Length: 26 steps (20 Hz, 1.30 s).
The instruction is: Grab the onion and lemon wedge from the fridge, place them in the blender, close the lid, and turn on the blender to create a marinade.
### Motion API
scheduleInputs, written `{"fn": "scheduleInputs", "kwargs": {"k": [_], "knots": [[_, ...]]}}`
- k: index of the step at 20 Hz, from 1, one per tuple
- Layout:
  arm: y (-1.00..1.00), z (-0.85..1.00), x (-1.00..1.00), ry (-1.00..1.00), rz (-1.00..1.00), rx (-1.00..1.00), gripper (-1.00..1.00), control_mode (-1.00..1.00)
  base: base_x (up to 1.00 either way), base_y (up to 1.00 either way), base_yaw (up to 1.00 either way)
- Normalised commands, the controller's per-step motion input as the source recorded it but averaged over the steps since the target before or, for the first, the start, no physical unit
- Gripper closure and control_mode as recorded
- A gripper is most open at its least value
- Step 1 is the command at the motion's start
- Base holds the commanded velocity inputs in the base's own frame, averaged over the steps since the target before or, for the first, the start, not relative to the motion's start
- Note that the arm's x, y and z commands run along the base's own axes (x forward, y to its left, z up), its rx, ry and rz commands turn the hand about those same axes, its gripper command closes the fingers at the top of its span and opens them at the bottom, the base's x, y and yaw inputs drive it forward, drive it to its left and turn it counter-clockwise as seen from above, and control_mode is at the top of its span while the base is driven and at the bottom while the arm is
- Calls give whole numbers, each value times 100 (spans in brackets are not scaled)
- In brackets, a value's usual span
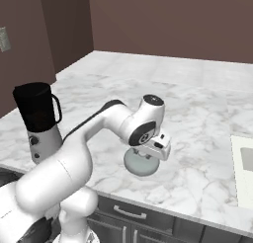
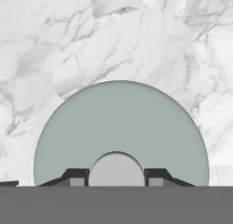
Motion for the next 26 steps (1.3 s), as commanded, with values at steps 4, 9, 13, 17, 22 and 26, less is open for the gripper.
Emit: {"fn": "scheduleInputs", "kwargs": {"k": [4,9,13,17,22,26], "knots": [[57,98,-25,-16,0,-5,100,-100,0,0,0],[61,100,-10,-13,0,-9,100,-100,0,0,0],[70,100,-3,-13,0,-10,100,-100,0,0,0],[69,100,0,-10,0,-9,100,-100,0,0,0],[66,89,0,-5,0,-5,100,-100,0,0,0],[61,75,0,-2,0,-1,100,-100,0,0,0]]}}
